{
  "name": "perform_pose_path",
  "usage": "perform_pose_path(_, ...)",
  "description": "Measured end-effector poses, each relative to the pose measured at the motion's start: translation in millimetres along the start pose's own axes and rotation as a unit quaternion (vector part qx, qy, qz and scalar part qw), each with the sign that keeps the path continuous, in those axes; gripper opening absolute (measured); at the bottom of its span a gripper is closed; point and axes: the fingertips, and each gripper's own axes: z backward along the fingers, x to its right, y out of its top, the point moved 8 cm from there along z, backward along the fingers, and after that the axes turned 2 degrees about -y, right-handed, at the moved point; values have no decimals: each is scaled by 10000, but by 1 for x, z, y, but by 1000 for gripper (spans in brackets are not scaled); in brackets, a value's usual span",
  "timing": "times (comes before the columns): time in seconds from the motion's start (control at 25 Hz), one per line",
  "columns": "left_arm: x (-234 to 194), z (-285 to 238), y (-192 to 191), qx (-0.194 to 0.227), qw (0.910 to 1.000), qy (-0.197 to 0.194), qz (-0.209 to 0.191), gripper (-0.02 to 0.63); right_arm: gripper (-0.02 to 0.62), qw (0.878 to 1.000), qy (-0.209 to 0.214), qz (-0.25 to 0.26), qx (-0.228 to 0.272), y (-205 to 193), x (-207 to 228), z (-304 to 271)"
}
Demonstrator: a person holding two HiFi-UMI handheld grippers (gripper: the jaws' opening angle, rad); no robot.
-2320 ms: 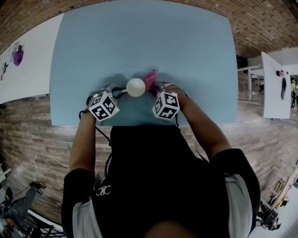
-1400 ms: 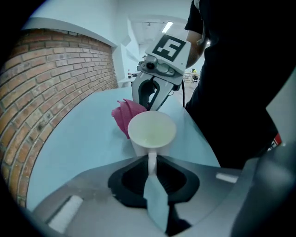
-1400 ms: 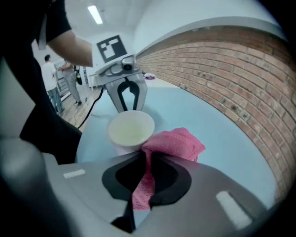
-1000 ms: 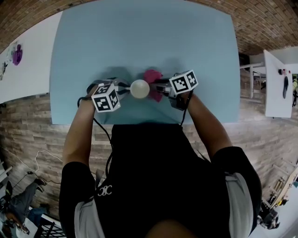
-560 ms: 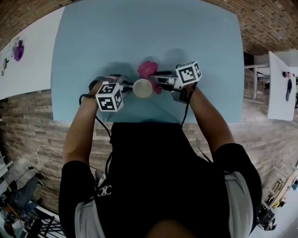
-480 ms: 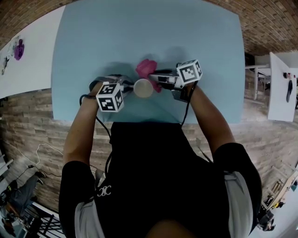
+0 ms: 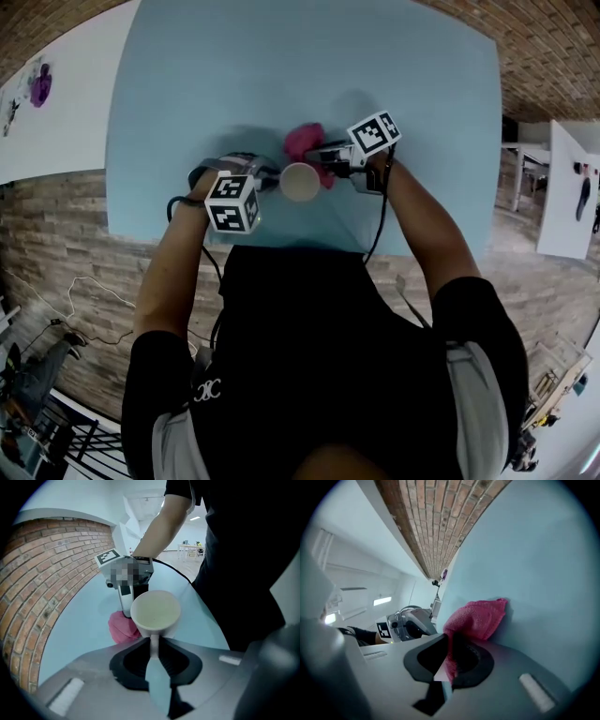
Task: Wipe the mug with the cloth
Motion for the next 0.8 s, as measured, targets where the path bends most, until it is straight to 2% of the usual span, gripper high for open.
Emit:
perform_pose_path(0.08,-1,0,0,57,10000,-3,59,54,37,9992,61,287,-267,8,-10,-1)
perform_pose_path(0.2,-1,-1,0,103,9999,9,95,54,37,9948,369,729,-604,21,-29,-2)
perform_pose_path(0.36,-1,0,2,133,9998,50,110,55,37,9827,590,1277,-1205,37,-55,-9)
perform_pose_path(0.6,-1,-2,8,215,9994,185,215,54,37,9590,223,1509,-2390,50,-52,-29)
perform_pose_path(0.8,5,-5,10,251,9991,284,179,55,37,9254,-155,1551,-3454,48,-42,-57)
